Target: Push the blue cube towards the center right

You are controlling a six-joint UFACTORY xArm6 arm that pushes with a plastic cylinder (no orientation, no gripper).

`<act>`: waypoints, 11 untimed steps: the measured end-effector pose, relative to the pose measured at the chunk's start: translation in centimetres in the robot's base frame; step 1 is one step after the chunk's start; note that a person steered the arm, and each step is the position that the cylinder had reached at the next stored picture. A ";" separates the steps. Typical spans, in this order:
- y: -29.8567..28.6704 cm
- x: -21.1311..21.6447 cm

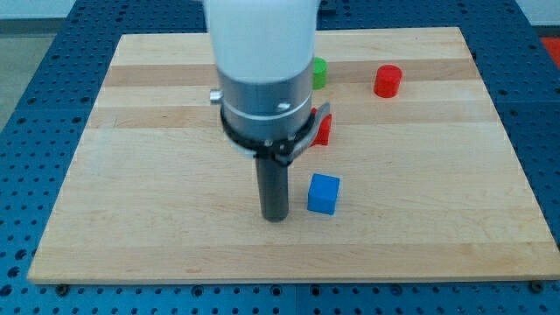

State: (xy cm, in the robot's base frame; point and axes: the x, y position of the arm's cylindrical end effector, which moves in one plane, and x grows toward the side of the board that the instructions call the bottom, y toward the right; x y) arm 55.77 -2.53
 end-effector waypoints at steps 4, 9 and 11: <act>5.7 -2.6; 9.4 -6.3; 14.4 -8.1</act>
